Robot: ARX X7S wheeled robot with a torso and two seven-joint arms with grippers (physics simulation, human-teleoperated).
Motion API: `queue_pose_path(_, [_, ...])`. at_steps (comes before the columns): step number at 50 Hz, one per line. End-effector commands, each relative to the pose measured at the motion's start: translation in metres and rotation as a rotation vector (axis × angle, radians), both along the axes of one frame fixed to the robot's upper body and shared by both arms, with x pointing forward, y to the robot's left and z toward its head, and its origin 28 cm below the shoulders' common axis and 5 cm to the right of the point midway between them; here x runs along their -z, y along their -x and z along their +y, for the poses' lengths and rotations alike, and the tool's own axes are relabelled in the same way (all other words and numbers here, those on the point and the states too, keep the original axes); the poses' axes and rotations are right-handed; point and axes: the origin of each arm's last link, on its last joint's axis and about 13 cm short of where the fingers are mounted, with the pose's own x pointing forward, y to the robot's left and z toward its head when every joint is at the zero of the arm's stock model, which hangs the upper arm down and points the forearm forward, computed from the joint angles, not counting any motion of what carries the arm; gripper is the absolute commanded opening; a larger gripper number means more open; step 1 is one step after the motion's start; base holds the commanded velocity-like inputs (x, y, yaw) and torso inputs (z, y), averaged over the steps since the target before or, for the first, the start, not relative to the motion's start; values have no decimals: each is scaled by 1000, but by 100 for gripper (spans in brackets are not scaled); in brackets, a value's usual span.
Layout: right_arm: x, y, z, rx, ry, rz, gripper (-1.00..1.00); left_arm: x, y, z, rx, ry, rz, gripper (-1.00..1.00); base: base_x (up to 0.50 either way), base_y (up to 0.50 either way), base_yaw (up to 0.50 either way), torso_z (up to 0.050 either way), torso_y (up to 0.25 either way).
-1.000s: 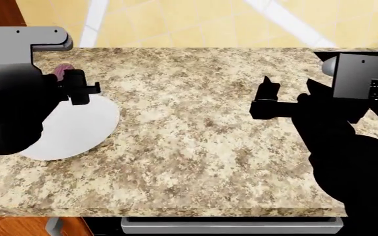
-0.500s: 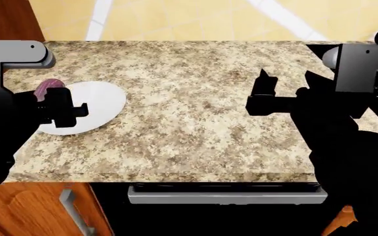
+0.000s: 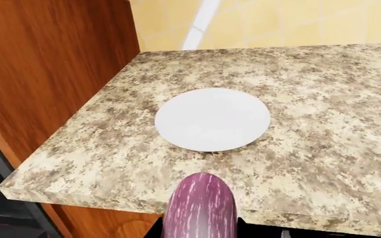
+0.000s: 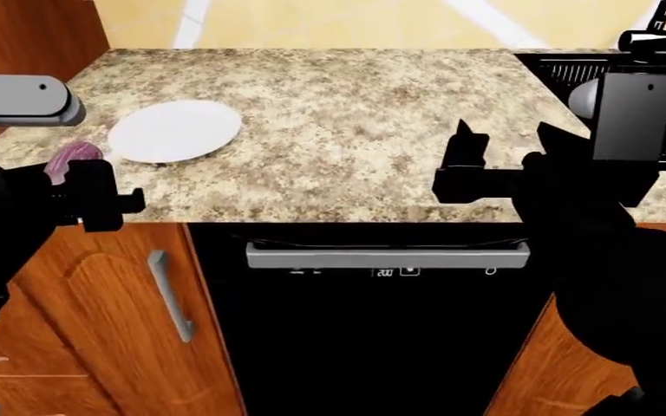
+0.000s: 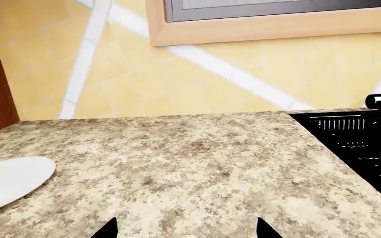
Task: Place the eggplant on the rack of the oven.
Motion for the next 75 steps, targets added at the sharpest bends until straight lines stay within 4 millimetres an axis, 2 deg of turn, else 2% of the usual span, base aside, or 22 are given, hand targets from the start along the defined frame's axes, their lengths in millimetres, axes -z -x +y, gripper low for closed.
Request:
queue_pose_path(1, [-1,1,1,-4,1,-1,100,-3,2,3,-16,3,-14,-100,-500,0,0,0,0])
queue_pose_path(18, [-2,2,0,-9,-12,-18,100,-4,2,2,-13,-2,-15,-100,-500,0,0,0,0])
queue_pose_path(24, [-3,4,3,-38,37,-51,100,-4,1,2,-13,-2,-18,-100,-21,0,0,0,0])
queue_pose_path(37, [-4,4,4,-56,51,-43,100,-3,2,3,-18,2,-20,-100,0,500,0,0,0])
queue_pose_path(44, [-5,6,4,-55,52,-47,100,-9,3,3,-17,-10,-29,-100,0,500,0,0,0])
queue_pose_path(75, [-9,9,3,-46,49,-54,100,-6,4,5,-20,-13,-9,-100,0,500,0,0,0])
